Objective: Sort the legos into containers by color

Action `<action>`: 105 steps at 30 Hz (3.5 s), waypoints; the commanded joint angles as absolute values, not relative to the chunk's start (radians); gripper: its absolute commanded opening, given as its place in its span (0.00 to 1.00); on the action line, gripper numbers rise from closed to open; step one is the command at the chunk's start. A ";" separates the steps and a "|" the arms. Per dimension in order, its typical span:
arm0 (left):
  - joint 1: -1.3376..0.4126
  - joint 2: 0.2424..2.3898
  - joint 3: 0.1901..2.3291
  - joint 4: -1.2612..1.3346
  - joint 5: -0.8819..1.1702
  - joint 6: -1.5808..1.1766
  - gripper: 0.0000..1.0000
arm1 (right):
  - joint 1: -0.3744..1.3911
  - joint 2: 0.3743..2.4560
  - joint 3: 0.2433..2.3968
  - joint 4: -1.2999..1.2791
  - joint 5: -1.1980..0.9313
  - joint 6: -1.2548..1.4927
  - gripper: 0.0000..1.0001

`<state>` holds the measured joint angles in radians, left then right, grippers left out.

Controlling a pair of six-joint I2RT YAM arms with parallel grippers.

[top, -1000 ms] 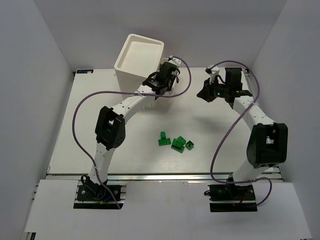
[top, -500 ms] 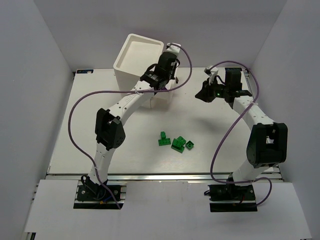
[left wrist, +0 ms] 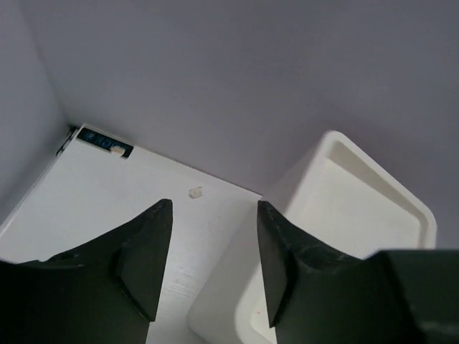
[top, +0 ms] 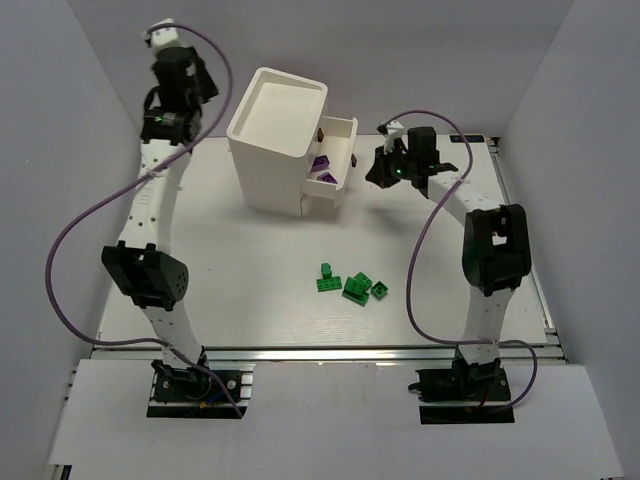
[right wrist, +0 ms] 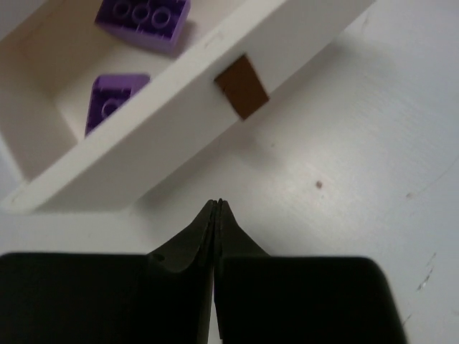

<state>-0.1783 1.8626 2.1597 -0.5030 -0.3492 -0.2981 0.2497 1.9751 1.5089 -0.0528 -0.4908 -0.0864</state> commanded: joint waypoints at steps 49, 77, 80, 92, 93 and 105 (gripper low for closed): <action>0.035 2.299 2.235 -0.437 0.778 -0.611 0.93 | 0.451 2.373 2.033 0.120 -0.494 0.167 0.00; 0.183 1.951 1.827 -0.468 0.410 -0.621 0.98 | 0.290 2.347 1.845 0.103 -0.810 -0.339 0.76; 0.183 1.890 1.738 -0.437 0.428 -0.629 0.98 | 0.290 2.410 1.943 0.083 -0.801 -0.336 0.77; 0.183 1.799 1.620 -0.394 0.472 -0.664 0.98 | 0.308 2.528 2.069 0.176 -0.808 -0.316 0.81; 0.183 1.795 1.615 -0.397 0.471 -0.667 0.98 | 0.310 2.533 2.069 0.204 -0.818 -0.314 0.80; 0.183 1.743 1.620 -0.466 0.384 -0.644 0.98 | 0.345 2.609 2.141 0.288 -0.781 -0.324 0.78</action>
<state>0.1852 1.8225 1.6154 -0.4461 0.4210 -0.6575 0.3355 2.5965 2.0892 0.2150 -0.7876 -0.3008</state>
